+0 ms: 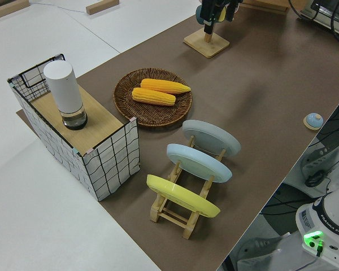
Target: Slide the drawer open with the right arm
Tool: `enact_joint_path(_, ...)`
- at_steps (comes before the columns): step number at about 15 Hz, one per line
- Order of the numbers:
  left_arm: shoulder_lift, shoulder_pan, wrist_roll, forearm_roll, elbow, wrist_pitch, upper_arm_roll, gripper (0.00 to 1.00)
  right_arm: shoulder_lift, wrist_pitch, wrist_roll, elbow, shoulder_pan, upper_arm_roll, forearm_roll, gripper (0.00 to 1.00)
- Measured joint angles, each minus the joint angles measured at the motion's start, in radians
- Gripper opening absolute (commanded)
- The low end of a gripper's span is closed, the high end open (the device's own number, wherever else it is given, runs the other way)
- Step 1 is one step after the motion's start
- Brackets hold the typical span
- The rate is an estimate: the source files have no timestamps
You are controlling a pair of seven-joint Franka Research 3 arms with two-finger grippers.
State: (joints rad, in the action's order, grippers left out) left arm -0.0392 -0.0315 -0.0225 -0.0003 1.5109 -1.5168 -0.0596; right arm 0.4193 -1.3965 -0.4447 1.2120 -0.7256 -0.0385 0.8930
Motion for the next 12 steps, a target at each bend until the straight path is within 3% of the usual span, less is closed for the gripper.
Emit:
enact_joint_path(3, 0.000, 0.000, 0.000, 0.000, 0.000, 0.000, 0.000, 0.99, -0.063, -0.001, 0.037, -0.003, 0.095, -0.017, -0.130, 0.985)
enact_joint_path(7, 0.000, 0.000, 0.000, 0.000, 0.000, 0.000, 0.000, 0.99, -0.118, -0.030, 0.043, -0.006, 0.267, -0.102, -0.274, 0.985)
enact_joint_path(12, 0.000, 0.000, 0.000, 0.000, 0.000, 0.000, 0.000, 0.99, -0.181, -0.061, 0.090, -0.007, 0.442, -0.112, -0.504, 0.985)
